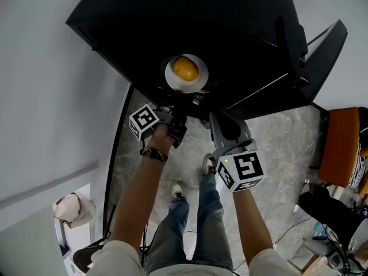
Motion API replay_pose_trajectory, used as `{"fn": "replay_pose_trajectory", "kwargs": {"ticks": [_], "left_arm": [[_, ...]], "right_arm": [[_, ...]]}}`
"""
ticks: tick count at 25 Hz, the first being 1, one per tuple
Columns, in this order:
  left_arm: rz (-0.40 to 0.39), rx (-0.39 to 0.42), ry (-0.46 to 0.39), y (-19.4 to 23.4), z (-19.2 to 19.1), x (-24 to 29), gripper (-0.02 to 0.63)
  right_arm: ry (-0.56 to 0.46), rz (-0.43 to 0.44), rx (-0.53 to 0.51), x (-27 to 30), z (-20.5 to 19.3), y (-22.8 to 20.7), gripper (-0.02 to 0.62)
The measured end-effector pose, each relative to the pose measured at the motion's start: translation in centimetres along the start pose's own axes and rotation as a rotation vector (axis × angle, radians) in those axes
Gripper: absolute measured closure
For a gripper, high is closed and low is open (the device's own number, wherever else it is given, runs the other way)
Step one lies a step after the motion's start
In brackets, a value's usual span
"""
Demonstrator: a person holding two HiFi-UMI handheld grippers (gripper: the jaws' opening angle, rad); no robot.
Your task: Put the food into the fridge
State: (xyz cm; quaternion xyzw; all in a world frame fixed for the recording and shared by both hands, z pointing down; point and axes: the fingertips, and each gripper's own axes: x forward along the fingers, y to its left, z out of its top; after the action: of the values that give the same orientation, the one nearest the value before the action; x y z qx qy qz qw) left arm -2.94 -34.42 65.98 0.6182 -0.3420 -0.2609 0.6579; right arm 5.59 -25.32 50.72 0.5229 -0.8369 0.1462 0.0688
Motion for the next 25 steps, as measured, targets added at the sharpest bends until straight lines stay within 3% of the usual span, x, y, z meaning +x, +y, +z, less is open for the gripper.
{"fn": "replay_pose_trajectory", "kwargs": {"ticks": [10,25], "left_arm": [[0.005,-0.012,-0.007,0.0,0.0,1.3,0.592],[-0.029,-0.005,-0.006,-1.1,1.2,5.0,0.594]], "right_arm": [[0.028,-0.007,-0.015,0.2,-0.6,-0.8,0.589],[0.052,0.051,-0.008,1.2,-1.7,0.4,0.590]]}}
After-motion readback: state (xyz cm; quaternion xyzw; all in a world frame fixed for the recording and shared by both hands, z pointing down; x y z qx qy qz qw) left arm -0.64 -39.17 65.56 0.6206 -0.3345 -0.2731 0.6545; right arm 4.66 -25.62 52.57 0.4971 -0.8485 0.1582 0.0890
